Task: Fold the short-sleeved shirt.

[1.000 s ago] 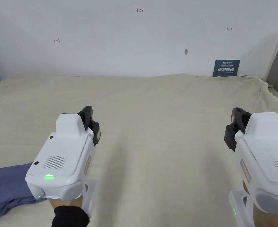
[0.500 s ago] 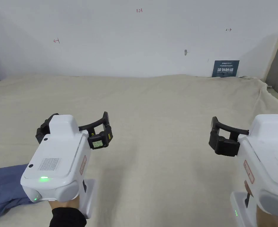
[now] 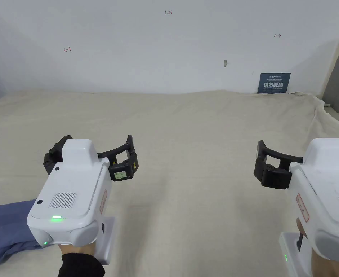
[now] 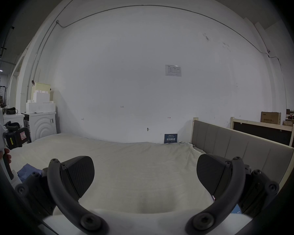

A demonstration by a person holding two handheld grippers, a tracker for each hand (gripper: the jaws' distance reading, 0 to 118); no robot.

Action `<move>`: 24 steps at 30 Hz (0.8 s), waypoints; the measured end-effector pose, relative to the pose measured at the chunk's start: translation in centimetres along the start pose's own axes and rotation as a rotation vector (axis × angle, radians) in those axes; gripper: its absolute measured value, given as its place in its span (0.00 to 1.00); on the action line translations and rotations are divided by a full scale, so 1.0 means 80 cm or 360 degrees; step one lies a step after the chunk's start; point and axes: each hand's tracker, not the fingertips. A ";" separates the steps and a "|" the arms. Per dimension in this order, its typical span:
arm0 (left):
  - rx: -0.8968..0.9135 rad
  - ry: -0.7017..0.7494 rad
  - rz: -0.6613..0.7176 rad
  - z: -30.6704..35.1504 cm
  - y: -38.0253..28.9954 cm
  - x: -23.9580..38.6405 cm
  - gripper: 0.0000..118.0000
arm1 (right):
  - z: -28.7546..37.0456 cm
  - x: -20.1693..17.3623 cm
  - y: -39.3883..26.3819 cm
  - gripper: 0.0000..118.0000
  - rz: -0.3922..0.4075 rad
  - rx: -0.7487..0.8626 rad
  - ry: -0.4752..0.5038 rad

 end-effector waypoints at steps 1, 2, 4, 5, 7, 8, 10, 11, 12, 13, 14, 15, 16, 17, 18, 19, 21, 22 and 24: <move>0.0000 -0.0004 -0.0007 0.000 0.000 0.001 1.00 | 0.000 0.000 0.000 1.00 0.0000 0.0002 0.0000; -0.0001 -0.0005 -0.0008 0.000 0.000 0.002 1.00 | 0.000 0.000 0.000 1.00 0.0000 0.0006 0.0000; 0.0007 0.0003 -0.0003 0.001 0.001 0.003 1.00 | 0.000 0.000 0.000 1.00 0.0002 0.0006 -0.0003; 0.0012 0.0002 -0.0001 0.001 0.001 0.004 1.00 | 0.000 0.000 0.001 1.00 0.0002 0.0010 -0.0004; 0.0015 0.0002 -0.0001 0.001 0.001 0.004 1.00 | 0.000 0.000 0.001 1.00 0.0003 0.0010 -0.0005; 0.0015 -0.0002 -0.0004 0.001 0.001 0.005 1.00 | 0.000 0.001 0.001 1.00 0.0004 0.0011 -0.0008; 0.0021 -0.0001 -0.0007 0.002 0.001 0.005 1.00 | 0.001 0.001 0.001 1.00 0.0004 0.0018 -0.0012; 0.0024 -0.0001 -0.0004 0.002 0.001 0.005 1.00 | 0.001 0.001 0.001 1.00 0.0002 0.0019 -0.0014; 0.0023 -0.0004 0.0002 0.003 0.001 0.005 1.00 | 0.001 0.002 0.001 1.00 0.0002 0.0021 -0.0015; 0.0018 -0.0009 0.0007 0.003 0.001 0.005 1.00 | 0.001 0.002 0.001 1.00 0.0003 0.0021 -0.0017; 0.0019 -0.0009 0.0008 0.003 0.001 0.005 1.00 | 0.001 0.002 0.001 1.00 0.0003 0.0021 -0.0017; 0.0018 -0.0011 0.0008 0.003 0.001 0.005 1.00 | 0.002 0.002 0.001 1.00 0.0002 0.0022 -0.0017; 0.0017 -0.0011 0.0006 0.004 0.001 0.005 1.00 | 0.002 0.002 0.001 1.00 0.0002 0.0024 -0.0016; 0.0015 -0.0013 0.0005 0.004 0.000 0.005 1.00 | 0.002 0.002 0.001 1.00 0.0004 0.0026 -0.0016; 0.0015 -0.0013 0.0006 0.004 0.000 0.005 1.00 | 0.002 0.002 0.001 1.00 0.0006 0.0026 -0.0018; 0.0016 -0.0014 0.0009 0.004 0.000 0.005 1.00 | 0.003 0.002 0.001 1.00 0.0009 0.0029 -0.0019; 0.0019 -0.0011 0.0009 0.004 -0.001 0.004 1.00 | 0.003 0.001 0.001 1.00 0.0011 0.0027 -0.0019; 0.0018 -0.0011 0.0009 0.004 -0.001 0.004 1.00 | 0.003 0.001 0.002 1.00 0.0011 0.0029 -0.0019; 0.0018 -0.0009 0.0014 0.004 -0.001 0.003 1.00 | 0.003 0.001 0.002 1.00 0.0014 0.0029 -0.0019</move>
